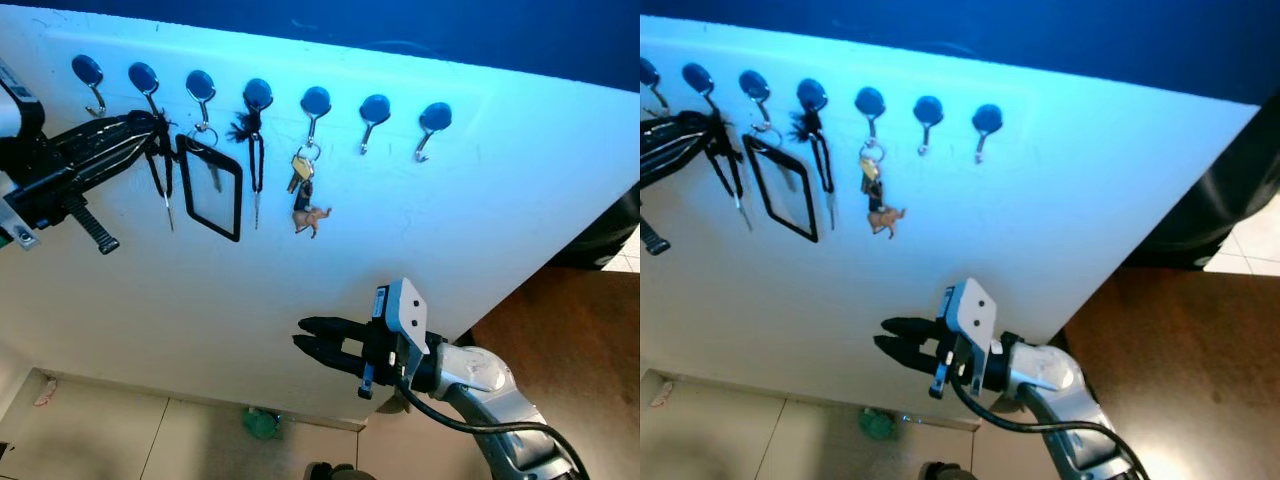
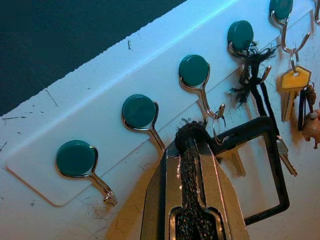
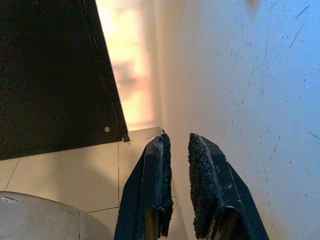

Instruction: Hang keys on a hook

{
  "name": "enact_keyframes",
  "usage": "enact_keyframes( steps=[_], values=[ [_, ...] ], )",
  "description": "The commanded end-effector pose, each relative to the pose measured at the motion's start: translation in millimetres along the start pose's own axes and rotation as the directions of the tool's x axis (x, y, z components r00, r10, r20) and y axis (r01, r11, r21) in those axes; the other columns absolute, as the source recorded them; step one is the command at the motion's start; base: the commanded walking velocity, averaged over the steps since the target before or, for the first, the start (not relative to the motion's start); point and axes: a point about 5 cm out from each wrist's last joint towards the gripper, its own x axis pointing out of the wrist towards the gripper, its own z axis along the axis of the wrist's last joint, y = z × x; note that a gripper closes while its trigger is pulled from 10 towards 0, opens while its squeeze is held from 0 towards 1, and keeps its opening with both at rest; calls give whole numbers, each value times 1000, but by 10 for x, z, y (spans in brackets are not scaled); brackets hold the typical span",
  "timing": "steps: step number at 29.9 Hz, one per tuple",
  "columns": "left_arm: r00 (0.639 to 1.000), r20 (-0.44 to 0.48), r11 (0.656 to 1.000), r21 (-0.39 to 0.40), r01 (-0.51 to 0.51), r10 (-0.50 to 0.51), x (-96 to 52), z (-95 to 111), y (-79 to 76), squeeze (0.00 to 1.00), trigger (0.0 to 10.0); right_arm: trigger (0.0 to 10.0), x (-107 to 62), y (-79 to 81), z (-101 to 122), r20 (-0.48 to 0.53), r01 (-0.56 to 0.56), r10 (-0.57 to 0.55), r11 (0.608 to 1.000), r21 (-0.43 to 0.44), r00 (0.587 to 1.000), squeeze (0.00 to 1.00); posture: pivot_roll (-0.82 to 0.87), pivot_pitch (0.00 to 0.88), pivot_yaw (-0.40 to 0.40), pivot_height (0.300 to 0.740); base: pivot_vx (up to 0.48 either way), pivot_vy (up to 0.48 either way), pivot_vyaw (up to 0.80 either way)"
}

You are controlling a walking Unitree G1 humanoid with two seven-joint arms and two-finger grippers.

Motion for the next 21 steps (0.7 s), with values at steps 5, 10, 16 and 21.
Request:
enact_keyframes(
  steps=[5, 10, 16, 21],
  values=[
    [985, -6, 984, 58, -170, 171, -53, 2, 238, 0, 0, 10000, -23, 4, -33, -10, 3, -3, 1000, 4, 1000, 0, 78, 48, 17, 740, 0, 0, 0],
    [981, 18, 981, 34, -192, 191, -63, 15, 269, 0, 0, 10000, -23, 3, -35, -11, 1, -1, 1000, 4, 1000, 0, 79, 47, 18, 740, 0, 0, 0],
    [996, 53, 997, -34, -75, 76, -69, 52, 113, 0, 0, 10000, -25, 1, -37, -11, 1, -1, 1000, 3, 1000, 0, 81, 47, 18, 740, 0, 0, 0],
    [982, 19, 978, -92, 188, -187, -84, -2, -337, 0, 0, 10000, -16, 0, -35, -10, -1, 1, 1000, 2, 1000, 0, 85, 52, 19, 740, 0, 0, 0]
  ],
)
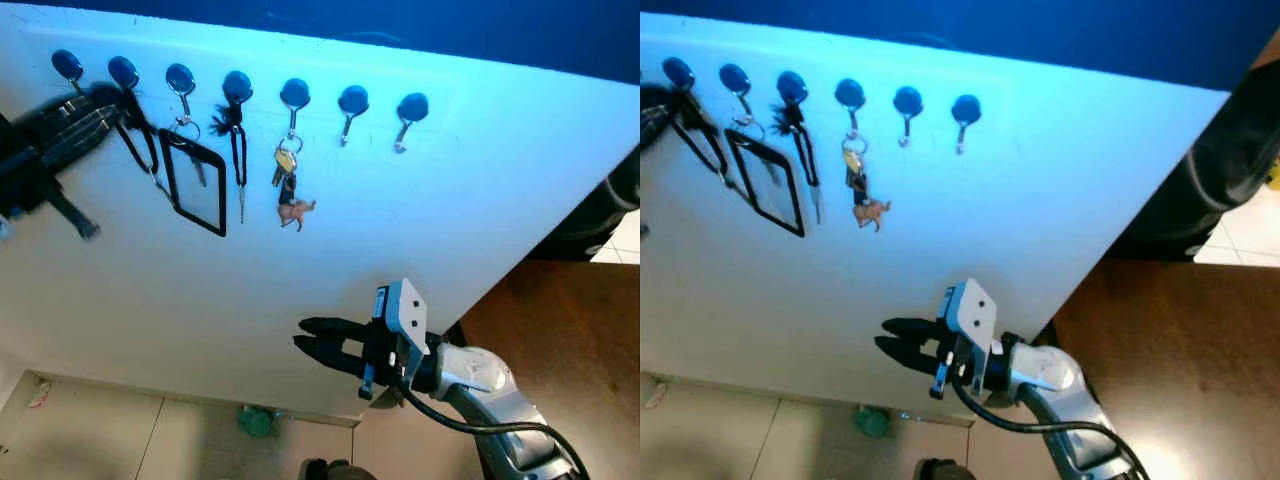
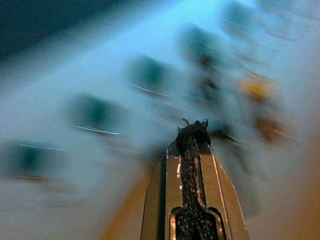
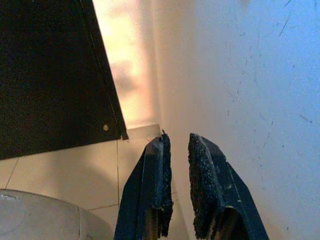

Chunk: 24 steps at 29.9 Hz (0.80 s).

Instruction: Hang keys on a hook

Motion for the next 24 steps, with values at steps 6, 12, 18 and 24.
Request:
enact_keyframes(
  steps=[6, 12, 18, 24],
  values=[
    [998, 9, 998, 16, -58, 58, 44, 14, 64, 0, 0, 10000, -7, 11, -28, -6, -2, 2, 1000, 5, 1000, 0, 86, 55, 23, 740, 0, 0, 0],
    [991, 17, 990, 49, -131, 131, 32, 70, 207, 0, 0, 10000, -9, 24, -35, -5, 2, -2, 1000, 9, 1000, 0, 83, 59, 25, 740, 0, 0, 0],
    [989, 13, 984, 104, -147, 147, -53, 175, 304, 0, 0, 10000, -14, 28, -43, -7, 2, -1, 1000, 12, 1000, 0, 83, 61, 25, 740, 0, 0, 0],
    [988, 6, 978, 141, -151, 151, -107, 234, 363, 0, 0, 10000, -16, 26, -41, -7, 0, 0, 1000, 12, 1000, 0, 87, 65, 22, 740, 0, 0, 0]
  ],
)
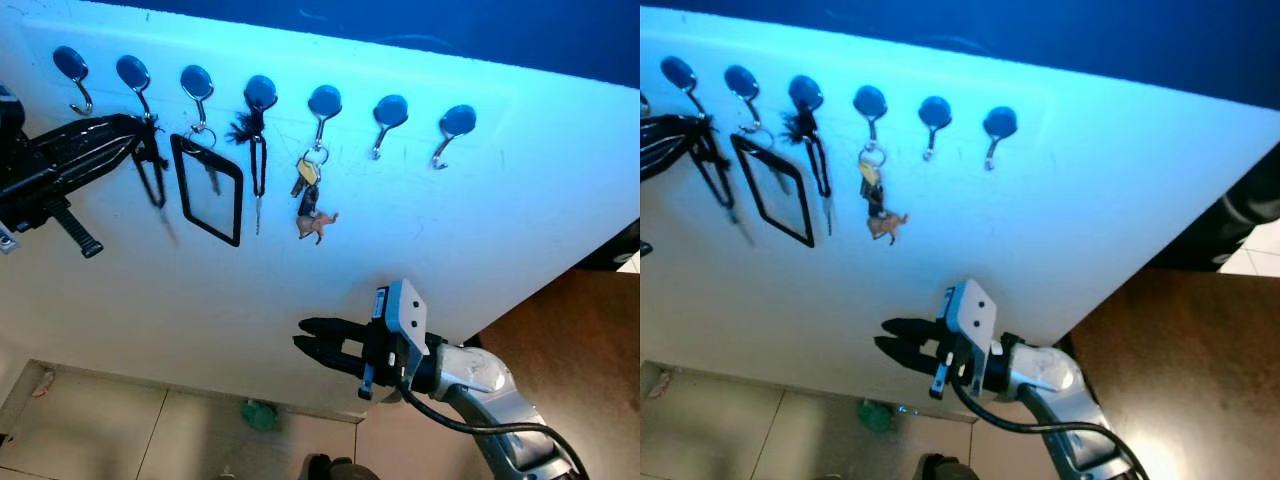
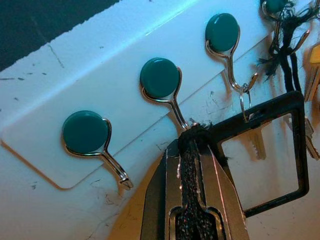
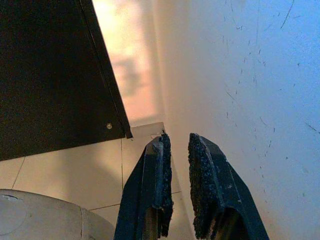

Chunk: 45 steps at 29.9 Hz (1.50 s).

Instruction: Hang keys on a hook

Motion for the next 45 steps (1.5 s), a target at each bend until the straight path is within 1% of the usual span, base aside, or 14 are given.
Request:
enact_keyframes(
  steps=[1, 4, 7, 9, 10, 13, 17, 22, 32, 33, 34, 38, 44, 45],
  values=[
    [1000, 16, 999, 50, -18, 18, -68, 107, 95, 0, 0, 10000, -18, 20, -34, -8, -1, 1, 1000, 9, 1000, 0, 87, 65, 22, 740, 0, 0, 0],
    [1000, 8, 998, 55, 9, -10, -94, 120, 82, 0, 0, 10000, -21, 18, -36, -10, -1, 1, 1000, 10, 1000, 0, 86, 65, 21, 740, 0, 0, 0],
    [996, -17, 996, 34, 86, -86, -125, 99, -33, 0, 0, 10000, -27, 15, -40, -13, -2, 2, 1000, 11, 1000, 0, 88, 66, 19, 740, 0, 0, 0],
    [994, -24, 994, 27, 104, -104, -133, 89, -65, 0, 0, 10000, -27, 14, -41, -14, -2, 2, 1000, 11, 1000, 0, 88, 66, 19, 740, 0, 0, 0],
    [990, -32, 990, 6, 138, -138, -143, 64, -145, 0, 0, 10000, -26, 14, -46, -15, -4, 4, 1000, 12, 1000, 0, 91, 66, 17, 740, 0, 0, 0],
    [989, -32, 990, -5, 143, -143, -146, 51, -184, 0, 0, 10000, -26, 12, -49, -16, -6, 7, 1000, 13, 1000, 0, 93, 67, 14, 740, 0, 0, 0],
    [995, -10, 995, 5, 95, -95, -137, 80, -125, 0, 0, 10000, -26, 9, -50, -18, -8, 9, 1000, 13, 1000, 0, 93, 67, 11, 740, 0, 0, 0],
    [999, 4, 998, 54, 44, -44, -166, 162, 23, 0, 0, 10000, -26, 6, -52, -19, -8, 8, 1000, 13, 1000, 0, 91, 65, 12, 740, 0, 0, 0],
    [1000, 9, 996, 84, 27, -28, -202, 223, 77, 0, 0, 10000, -33, -3, -47, -14, 8, -8, 1000, 9, 1000, 0, 92, 68, 9, 740, 0, 0, 0],
    [1000, 16, 996, 83, 26, -27, -192, 229, 78, 0, 0, 10000, -26, -33, -27, 2, 36, -36, 999, 2, 999, 0, 92, 68, 9, 740, 0, 0, 0],
    [1000, 16, 996, 83, 26, -27, -192, 229, 78, 0, 0, 10000, -26, -33, -27, 2, 36, -36, 999, 2, 999, 0, 92, 68, 9, 740, 0, 0, 0],
    [999, 41, 997, 78, 24, -28, -138, 229, 87, 0, 0, 10000, 19, -134, 88, 70, 118, -115, 993, -31, 991, 0, 85, 67, 15, 740, 0, 0, 0],
    [999, 53, 997, 79, 8, -13, -117, 229, 130, 0, 0, 10000, 58, -177, 220, 132, 153, -143, 986, -67, 981, 0, 85, 65, 18, 740, 0, 0, 0],
    [998, 55, 997, 79, 4, -9, -111, 224, 146, 0, 0, 10000, 75, -181, 286, 154, 155, -140, 984, -87, 978, 0, 83, 62, 21, 740, 0, 0, 0]
  ],
)
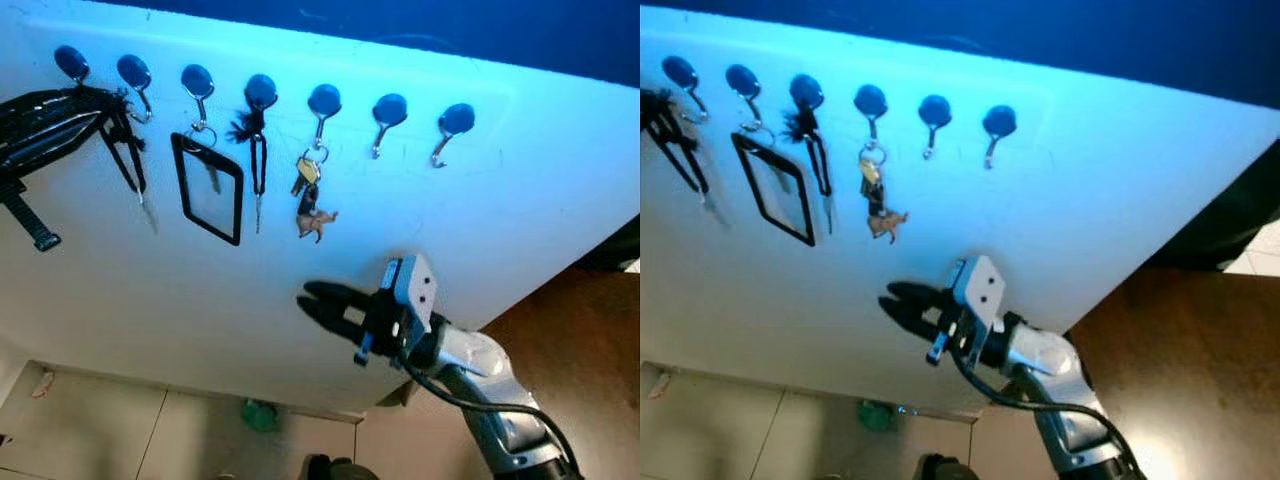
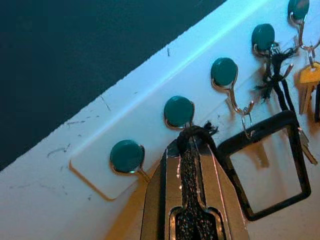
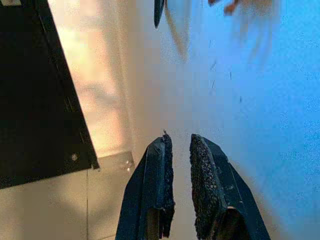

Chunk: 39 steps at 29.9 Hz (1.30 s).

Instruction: Hang keys on a hook

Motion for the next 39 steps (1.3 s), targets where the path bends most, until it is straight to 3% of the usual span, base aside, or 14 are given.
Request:
enact_keyframes(
  steps=[1, 11, 23, 32, 39],
  values=[
    [1000, 0, 1000, 10, 1, -1, 14, -6, 5, 0, 0, 10000, -4, -12, 61, 20, 7, -7, 1000, -27, 1000, 0, 83, 62, 21, 740, 0, 0, 0],
    [1000, 24, 1000, -9, -3, 3, 95, -58, 21, 0, 0, 10000, 109, 26, 255, 88, -17, 25, 996, -84, 996, 0, 81, 54, 28, 740, 0, 0, 0],
    [1000, 17, 1000, -11, 9, -9, 98, -93, 26, 0, 0, 10000, 110, 22, 276, 91, -13, 22, 995, -95, 996, 0, 77, 51, 31, 740, 0, 0, 0],
    [998, 31, 998, -20, 57, -57, 71, -32, -69, 0, 0, 10000, 104, 13, 248, 80, -12, 19, 996, -88, 997, 0, 87, 46, 27, 740, 0, 0, 0],
    [993, 68, 994, -53, 99, -95, 131, -17, -192, 0, 0, 10000, 98, 5, 205, 66, -5, 10, 997, -77, 998, 0, 86, 50, 29, 740, 0, 0, 0]
  ],
)
